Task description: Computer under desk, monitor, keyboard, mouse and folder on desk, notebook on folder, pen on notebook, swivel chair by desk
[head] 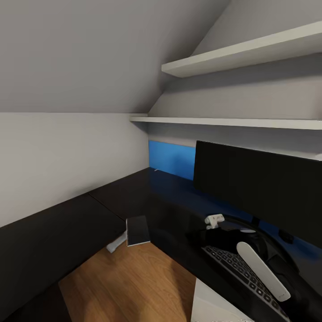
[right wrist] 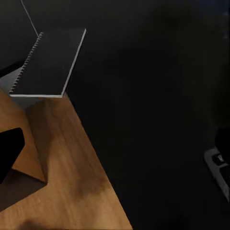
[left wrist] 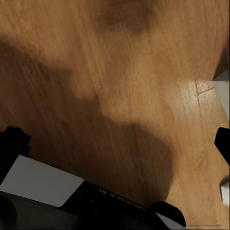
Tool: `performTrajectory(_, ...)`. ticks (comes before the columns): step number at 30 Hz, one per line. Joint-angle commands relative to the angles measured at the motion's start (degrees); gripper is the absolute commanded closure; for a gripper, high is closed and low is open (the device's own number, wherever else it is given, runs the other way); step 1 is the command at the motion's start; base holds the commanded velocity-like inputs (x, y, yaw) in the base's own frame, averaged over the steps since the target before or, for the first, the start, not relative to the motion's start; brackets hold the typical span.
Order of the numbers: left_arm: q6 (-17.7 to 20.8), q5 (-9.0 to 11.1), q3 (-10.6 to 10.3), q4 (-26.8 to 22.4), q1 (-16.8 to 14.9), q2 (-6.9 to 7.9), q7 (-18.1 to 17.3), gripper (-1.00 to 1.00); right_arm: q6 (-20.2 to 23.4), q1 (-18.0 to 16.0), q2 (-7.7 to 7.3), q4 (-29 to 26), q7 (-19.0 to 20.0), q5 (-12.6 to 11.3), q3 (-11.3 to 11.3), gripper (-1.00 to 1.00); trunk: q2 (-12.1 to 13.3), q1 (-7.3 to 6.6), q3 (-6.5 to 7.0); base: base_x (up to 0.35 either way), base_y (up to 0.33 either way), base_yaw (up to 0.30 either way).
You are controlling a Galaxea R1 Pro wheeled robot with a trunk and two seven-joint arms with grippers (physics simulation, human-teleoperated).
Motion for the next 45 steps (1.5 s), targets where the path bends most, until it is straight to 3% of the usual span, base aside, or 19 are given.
performTrajectory(1,1.62,1.44,-0.3,-0.27,-0.29,-0.04,0.62,-1.0,-1.91,0.36,-0.89,-0.05,0.55,4.25,2.27,-1.0,-0.03,0.0,-0.02,-0.096,-0.067,-0.283)
performTrajectory(5,2.09,1.37,-0.64,-0.29,-0.39,-0.19,0.68,-1.0,-4.93,0.48,-0.86,-0.05,0.92,7.07,4.93,-1.0,-0.03,0.0,0.12,-0.195,-0.15,-0.283)
performTrajectory(18,1.97,1.28,-0.72,-0.26,-0.4,-0.21,0.75,-1.0,-5.28,0.35,-0.96,-0.05,0.97,7.41,5.29,-1.0,-0.03,0.0,0.56,-0.227,-0.234,-0.283)
performTrajectory(30,1.82,1.31,-0.5,-0.29,-0.4,-0.12,0.86,-1.0,-5.59,0.34,-1.15,-0.05,0.85,7.44,5.1,-1.0,-0.03,0.0,0.96,-0.054,-0.315,-0.283)
performTrajectory(45,1.86,2.05,-0.01,-0.2,-0.4,0.13,0.65,-1.0,-5.54,0.62,-0.61,-0.05,0.71,7.42,5.38,-1.0,-0.03,0.0,1.38,-0.032,-0.085,-0.234)
